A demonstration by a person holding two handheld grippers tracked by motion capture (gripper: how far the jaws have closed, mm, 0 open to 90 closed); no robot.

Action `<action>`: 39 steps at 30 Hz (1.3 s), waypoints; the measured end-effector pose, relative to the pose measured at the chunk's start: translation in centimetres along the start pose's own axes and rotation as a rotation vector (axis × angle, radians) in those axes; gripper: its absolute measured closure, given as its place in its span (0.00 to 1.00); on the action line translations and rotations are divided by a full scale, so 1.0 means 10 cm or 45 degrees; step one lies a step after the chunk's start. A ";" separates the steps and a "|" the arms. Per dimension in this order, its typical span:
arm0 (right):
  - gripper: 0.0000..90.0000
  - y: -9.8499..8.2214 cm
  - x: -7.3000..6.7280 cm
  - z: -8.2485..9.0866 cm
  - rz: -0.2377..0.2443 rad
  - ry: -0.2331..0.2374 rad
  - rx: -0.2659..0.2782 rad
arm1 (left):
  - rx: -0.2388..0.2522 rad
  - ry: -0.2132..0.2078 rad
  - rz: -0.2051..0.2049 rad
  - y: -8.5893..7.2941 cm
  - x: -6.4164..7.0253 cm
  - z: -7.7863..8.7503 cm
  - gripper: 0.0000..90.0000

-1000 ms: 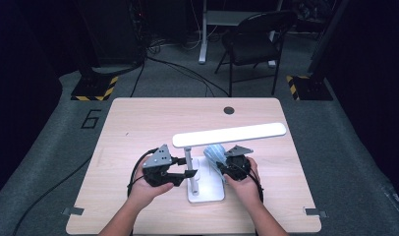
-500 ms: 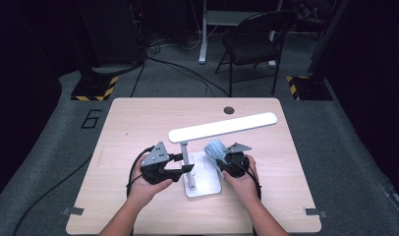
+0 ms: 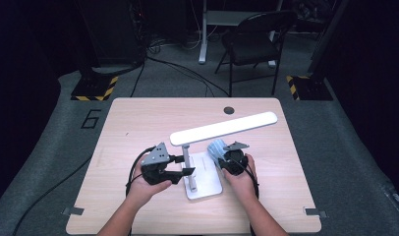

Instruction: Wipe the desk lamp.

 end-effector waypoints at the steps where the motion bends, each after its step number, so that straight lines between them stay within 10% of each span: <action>1: 0.70 0.01 0.00 0.00 -0.004 -0.004 0.002 | -0.001 0.009 -0.005 0.00 0.00 0.00 0.57; 39: 0.73 -0.14 -0.16 0.05 -0.056 0.172 -0.009 | 0.022 0.066 0.009 -0.02 0.03 -0.02 0.59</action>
Point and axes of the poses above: each handheld gripper's, and its own axes: z roughly backward along the jaws, y roughly out of its top, x roughly to its right, the point moved 3 cm from there along -z, roughly forward along the jaws, and after that the axes turned 11 degrees about y, right-handed, at the moved point
